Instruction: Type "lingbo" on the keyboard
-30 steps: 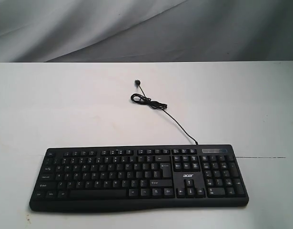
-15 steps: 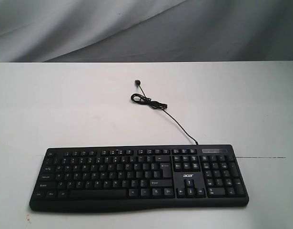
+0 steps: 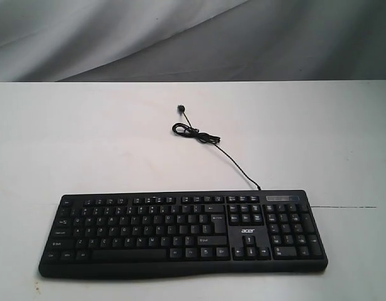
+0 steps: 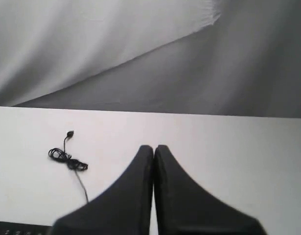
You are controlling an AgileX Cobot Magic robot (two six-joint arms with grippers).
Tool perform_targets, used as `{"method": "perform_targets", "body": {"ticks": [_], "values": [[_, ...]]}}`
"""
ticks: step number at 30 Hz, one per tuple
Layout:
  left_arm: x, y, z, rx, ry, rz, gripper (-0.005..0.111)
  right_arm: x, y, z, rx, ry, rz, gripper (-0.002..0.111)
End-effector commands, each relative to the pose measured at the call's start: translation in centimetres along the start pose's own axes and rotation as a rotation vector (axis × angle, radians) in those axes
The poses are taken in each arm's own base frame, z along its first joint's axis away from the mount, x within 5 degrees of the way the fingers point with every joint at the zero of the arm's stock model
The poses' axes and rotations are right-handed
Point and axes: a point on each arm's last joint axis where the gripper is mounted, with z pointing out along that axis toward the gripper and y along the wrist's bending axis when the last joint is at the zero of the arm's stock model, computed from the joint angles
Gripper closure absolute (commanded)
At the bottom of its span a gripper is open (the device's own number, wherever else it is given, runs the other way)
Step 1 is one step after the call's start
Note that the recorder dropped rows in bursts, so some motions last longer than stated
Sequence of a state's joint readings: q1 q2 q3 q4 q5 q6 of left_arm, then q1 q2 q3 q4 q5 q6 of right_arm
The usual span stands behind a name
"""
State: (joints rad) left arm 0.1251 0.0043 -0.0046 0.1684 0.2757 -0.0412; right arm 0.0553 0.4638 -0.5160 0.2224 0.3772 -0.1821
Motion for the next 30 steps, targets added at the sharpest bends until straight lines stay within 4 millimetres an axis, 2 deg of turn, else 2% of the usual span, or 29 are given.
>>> {"method": "perform_targets", "body": {"ticks": [1, 4, 7, 11, 17, 23, 30], "values": [[0.0, -0.1, 0.0, 0.008, -0.011, -0.005, 0.107, 0.9, 0.8, 1.6, -0.08, 0.134, 0.052, 0.108], [0.0, -0.1, 0.0, 0.008, -0.011, -0.005, 0.107, 1.3, 2.2, 3.2, -0.18, 0.224, 0.02, 0.108], [0.0, -0.1, 0.0, 0.008, -0.011, -0.005, 0.107, 1.2, 4.5, 5.1, -0.302, 0.314, -0.028, 0.108], [0.0, -0.1, 0.0, 0.008, -0.011, -0.005, 0.107, 1.0, 9.2, 8.5, -0.463, 0.423, -0.132, 0.108], [0.0, -0.1, 0.0, 0.008, -0.011, -0.005, 0.107, 1.7, 16.0, 12.9, -0.603, 0.477, -0.262, 0.108], [0.0, -0.1, 0.0, 0.008, -0.011, -0.005, 0.107, 2.7, 20.6, 14.2, -0.681, 0.408, -0.294, 0.108], [0.0, -0.1, 0.0, 0.008, -0.011, -0.005, 0.107, 5.4, 22.9, 15.1, -0.717, 0.398, -0.38, 0.108]]}}
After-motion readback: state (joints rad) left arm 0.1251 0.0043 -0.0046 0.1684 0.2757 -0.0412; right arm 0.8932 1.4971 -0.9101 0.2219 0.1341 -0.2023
